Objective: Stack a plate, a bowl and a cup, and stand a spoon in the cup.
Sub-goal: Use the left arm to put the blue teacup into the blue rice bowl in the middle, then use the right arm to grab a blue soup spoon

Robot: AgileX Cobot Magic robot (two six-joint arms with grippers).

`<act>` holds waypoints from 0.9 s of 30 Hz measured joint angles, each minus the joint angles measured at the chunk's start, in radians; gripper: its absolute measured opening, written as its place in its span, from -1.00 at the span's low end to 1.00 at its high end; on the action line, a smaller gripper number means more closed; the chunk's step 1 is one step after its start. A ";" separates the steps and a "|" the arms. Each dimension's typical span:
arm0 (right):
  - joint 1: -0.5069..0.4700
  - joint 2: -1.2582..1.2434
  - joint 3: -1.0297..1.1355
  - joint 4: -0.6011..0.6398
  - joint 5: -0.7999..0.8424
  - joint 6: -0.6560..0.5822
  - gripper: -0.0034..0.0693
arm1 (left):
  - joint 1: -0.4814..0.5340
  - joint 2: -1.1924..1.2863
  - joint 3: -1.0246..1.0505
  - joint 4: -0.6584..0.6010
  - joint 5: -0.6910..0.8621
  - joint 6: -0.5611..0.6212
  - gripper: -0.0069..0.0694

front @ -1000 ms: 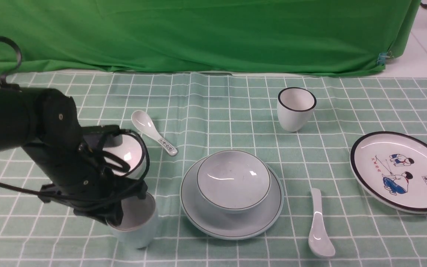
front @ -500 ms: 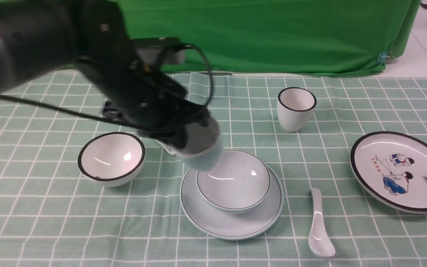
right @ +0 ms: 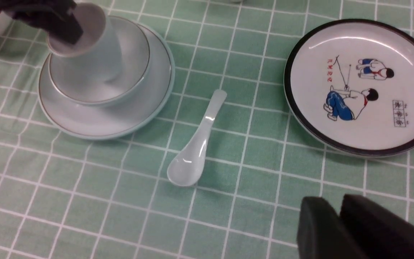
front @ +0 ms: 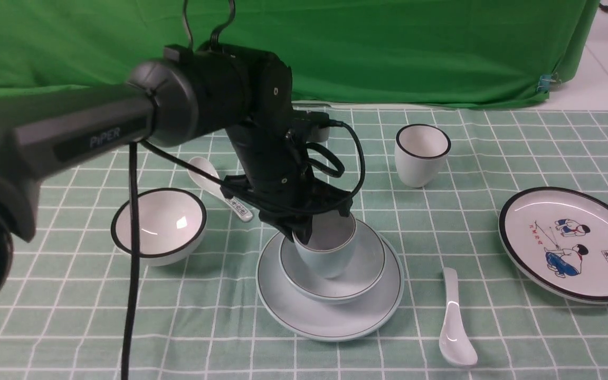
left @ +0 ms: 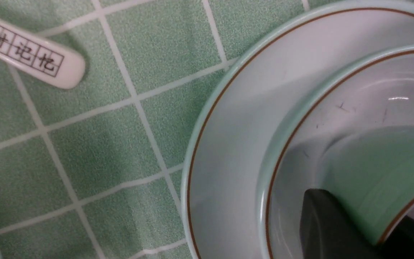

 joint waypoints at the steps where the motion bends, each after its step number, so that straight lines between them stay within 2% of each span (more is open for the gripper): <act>1: 0.000 0.002 -0.001 0.000 0.000 0.000 -0.55 | 0.000 0.000 0.000 0.000 0.000 0.000 -0.73; 5: 0.000 0.121 -0.031 -0.029 0.034 0.026 -0.54 | 0.000 0.000 -0.005 0.000 0.000 -0.002 -0.64; 8: 0.000 0.223 -0.058 -0.035 0.043 0.034 -0.50 | 0.000 0.000 -0.007 -0.001 0.000 -0.002 -0.49; 13: 0.000 0.450 -0.110 -0.011 -0.004 0.038 -0.14 | 0.000 0.000 -0.034 0.001 0.030 -0.002 -0.11; 16: 0.000 0.591 -0.121 0.056 -0.062 0.000 0.25 | 0.000 -0.010 -0.103 0.035 0.114 -0.002 0.01; 17: 0.000 0.600 -0.123 0.061 -0.069 0.000 0.27 | 0.000 -0.013 -0.107 0.039 0.119 -0.002 0.01; 18: 0.000 0.672 -0.129 0.099 -0.096 -0.027 0.41 | 0.000 -0.033 -0.139 0.075 0.156 -0.003 0.01; 19: 0.000 0.690 -0.131 0.103 -0.099 -0.030 0.43 | 0.000 -0.036 -0.145 0.080 0.161 -0.003 0.00; 20: 0.007 0.770 -0.140 0.124 -0.136 -0.047 0.52 | 0.000 -0.076 -0.162 0.124 0.189 -0.007 -0.08; 23: 0.019 0.900 -0.159 0.135 -0.212 -0.061 0.55 | 0.000 -0.187 -0.163 0.171 0.217 -0.013 -0.41; 27: 0.037 1.007 -0.181 0.136 -0.255 -0.065 0.56 | 0.000 -0.307 -0.120 0.201 0.217 -0.026 -0.70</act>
